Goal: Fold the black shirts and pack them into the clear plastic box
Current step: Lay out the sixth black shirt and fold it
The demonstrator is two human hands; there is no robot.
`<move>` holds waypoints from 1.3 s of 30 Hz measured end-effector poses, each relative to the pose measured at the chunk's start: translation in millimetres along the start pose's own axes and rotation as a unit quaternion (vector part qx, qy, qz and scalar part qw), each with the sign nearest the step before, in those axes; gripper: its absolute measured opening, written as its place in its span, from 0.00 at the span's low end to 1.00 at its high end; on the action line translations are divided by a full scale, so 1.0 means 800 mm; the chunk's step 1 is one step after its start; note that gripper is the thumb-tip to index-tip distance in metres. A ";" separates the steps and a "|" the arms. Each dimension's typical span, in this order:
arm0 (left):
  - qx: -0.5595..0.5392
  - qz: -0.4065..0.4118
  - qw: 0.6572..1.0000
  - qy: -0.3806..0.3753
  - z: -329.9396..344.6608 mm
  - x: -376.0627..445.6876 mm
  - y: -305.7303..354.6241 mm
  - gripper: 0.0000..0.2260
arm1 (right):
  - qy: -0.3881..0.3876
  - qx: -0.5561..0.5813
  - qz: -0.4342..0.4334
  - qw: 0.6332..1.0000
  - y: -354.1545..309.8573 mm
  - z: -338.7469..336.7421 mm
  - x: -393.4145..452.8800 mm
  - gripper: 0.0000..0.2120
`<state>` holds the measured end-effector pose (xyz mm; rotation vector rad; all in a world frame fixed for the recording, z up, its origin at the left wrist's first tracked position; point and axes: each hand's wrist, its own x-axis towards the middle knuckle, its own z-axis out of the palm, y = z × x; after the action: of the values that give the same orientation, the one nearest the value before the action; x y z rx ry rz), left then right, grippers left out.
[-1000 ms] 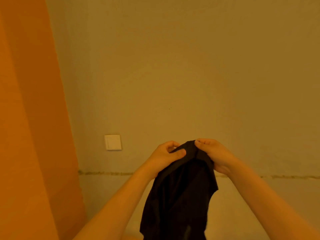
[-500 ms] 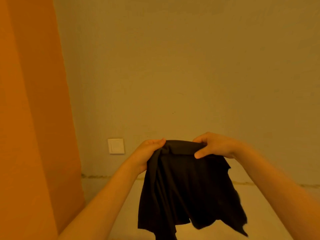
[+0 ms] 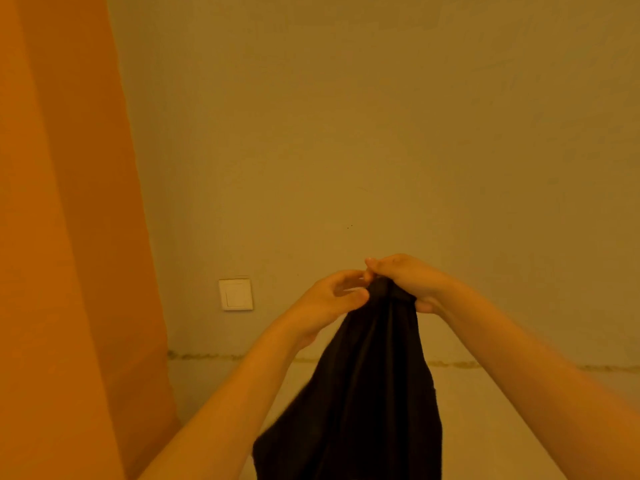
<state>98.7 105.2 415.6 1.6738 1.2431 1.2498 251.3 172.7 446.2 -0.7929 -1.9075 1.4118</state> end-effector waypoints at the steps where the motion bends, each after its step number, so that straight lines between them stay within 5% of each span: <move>1: -0.016 -0.011 1.000 -0.011 0.006 0.002 0.003 0.14 | -0.003 -0.008 0.013 1.000 -0.003 0.004 0.001 0.18; 5: -0.020 -0.055 0.998 0.027 0.017 0.008 -0.003 0.11 | -0.014 -0.053 0.059 0.997 -0.012 0.008 -0.005 0.19; 8: -0.063 -0.050 0.996 0.044 0.016 0.009 -0.010 0.05 | -0.113 -0.107 0.079 0.985 -0.014 -0.006 -0.019 0.08; 10: -0.075 -0.056 0.994 0.049 0.019 0.009 -0.011 0.05 | -0.155 -0.122 0.095 0.976 -0.012 -0.017 -0.026 0.13; 17: -0.081 -0.052 0.995 0.038 0.036 0.007 -0.007 0.07 | -0.134 -0.176 0.118 0.968 0.005 -0.044 -0.040 0.11; 24: -0.134 -0.029 0.987 0.081 0.019 0.005 0.005 0.10 | -0.187 -0.010 0.044 0.981 0.041 -0.067 -0.041 0.28; 28: -0.056 -0.016 0.990 0.126 0.003 0.008 0.005 0.11 | -0.106 0.051 -0.003 0.993 0.038 -0.047 -0.039 0.07; 31: 0.054 0.032 0.991 0.117 -0.001 0.006 0.005 0.05 | -0.053 0.025 -0.032 0.998 0.027 -0.027 -0.031 0.11; 35: 0.030 0.043 0.999 0.004 0.008 0.002 0.007 0.07 | -0.051 0.003 -0.039 0.998 0.008 -0.009 -0.017 0.09; 39: 0.032 0.023 0.998 0.045 -0.003 0.001 -0.008 0.09 | -0.128 -0.081 0.039 0.988 0.001 -0.012 -0.010 0.06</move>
<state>94.8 107.9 410.7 1.7163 1.3176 1.3394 264.0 172.2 446.3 -0.7992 -2.2324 1.4793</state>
